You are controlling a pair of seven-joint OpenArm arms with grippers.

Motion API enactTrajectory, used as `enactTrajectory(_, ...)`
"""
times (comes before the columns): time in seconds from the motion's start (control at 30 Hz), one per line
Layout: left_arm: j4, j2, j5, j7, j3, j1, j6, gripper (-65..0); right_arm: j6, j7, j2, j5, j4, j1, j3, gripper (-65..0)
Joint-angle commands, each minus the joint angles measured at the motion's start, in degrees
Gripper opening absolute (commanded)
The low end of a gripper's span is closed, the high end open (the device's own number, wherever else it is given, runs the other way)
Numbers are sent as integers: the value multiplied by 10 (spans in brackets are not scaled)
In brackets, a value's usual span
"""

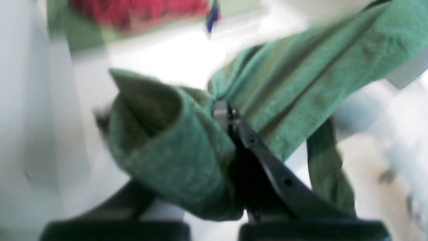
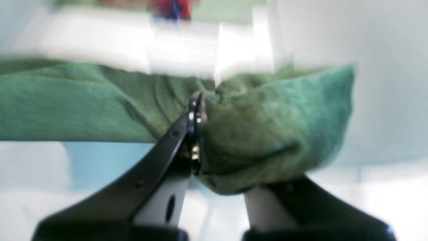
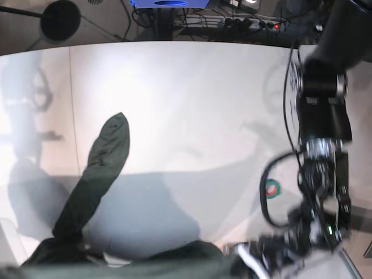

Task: Layout the t-shirt on the table in an organized manner, then fold the t-shirt properly
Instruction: 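Lift the shirt with both grippers and lay it down spread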

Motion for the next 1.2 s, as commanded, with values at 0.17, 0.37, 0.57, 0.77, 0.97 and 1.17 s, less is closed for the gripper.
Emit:
enactTrajectory(0.17, 22, -24, -4, -22, 25, 154, 0, -650, 2, 18, -54, 6, 14, -201, 113, -650)
enactTrajectory(0.37, 19, -58, -4, -75, 51, 255, 0, -650, 3, 77, -111, 6, 9, -334, 120, -650)
enactTrajectory(0.57, 19, -73, -4, -76, 47, 306, 0, -650, 3, 83, -121, 7, 9, -372, 121, -650)
enactTrajectory(0.77, 20, -73, -3, -77, 44, 332, 0, -650, 3, 83, -121, 7, 13, -393, 122, -650)
enactTrajectory(0.97, 22, -74, 72, -78, 43, 343, 0, -650, 3, 83, -121, 7, 13, -398, 122, -650)
enactTrajectory(1.17, 23, -76, 72, -78, 42, 339, 0, -650, 3, 83, -121, 7, 37, -417, 122, -650)
